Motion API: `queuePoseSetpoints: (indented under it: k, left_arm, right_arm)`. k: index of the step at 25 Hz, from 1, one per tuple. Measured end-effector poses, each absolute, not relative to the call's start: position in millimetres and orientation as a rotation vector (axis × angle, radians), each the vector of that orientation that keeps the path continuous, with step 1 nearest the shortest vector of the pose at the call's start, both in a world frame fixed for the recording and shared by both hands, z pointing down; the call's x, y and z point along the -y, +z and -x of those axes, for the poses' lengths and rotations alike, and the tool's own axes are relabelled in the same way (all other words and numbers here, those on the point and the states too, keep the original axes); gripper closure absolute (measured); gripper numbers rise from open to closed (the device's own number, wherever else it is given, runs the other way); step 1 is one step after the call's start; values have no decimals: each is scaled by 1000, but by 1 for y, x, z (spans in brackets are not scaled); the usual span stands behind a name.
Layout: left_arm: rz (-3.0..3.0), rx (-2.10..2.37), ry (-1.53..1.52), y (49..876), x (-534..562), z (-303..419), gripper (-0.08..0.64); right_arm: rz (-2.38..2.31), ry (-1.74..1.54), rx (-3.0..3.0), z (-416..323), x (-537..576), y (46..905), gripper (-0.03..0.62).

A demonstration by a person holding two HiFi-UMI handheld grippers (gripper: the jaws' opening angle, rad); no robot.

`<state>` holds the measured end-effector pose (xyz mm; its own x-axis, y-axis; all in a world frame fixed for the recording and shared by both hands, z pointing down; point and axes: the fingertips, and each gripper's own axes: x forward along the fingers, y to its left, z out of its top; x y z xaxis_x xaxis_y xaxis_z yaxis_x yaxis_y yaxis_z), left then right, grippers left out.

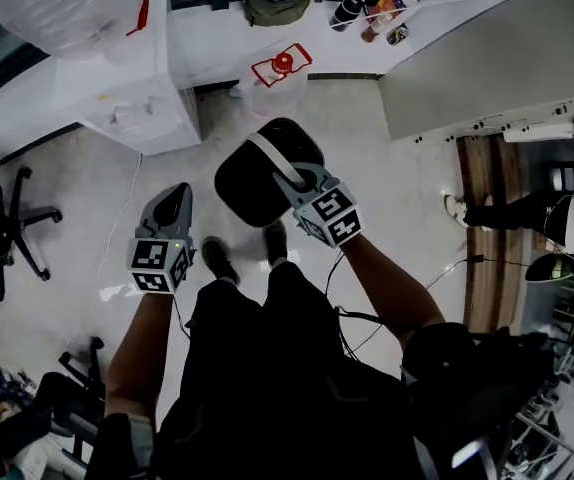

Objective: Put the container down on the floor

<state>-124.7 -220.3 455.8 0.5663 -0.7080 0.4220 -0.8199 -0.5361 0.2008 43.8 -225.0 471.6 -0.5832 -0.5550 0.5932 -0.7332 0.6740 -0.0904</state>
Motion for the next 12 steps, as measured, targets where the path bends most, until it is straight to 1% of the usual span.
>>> queuePoseSetpoints:
  k: [4,12]
  left_arm:
    - [-2441,1286,410,483,230,113,554]
    - [-2281,1368,360,539,255,104,554]
  right_arm:
    - [-893,415,2358,-44,235,502,566]
    - [-783,413,2333,-52,263,567,566]
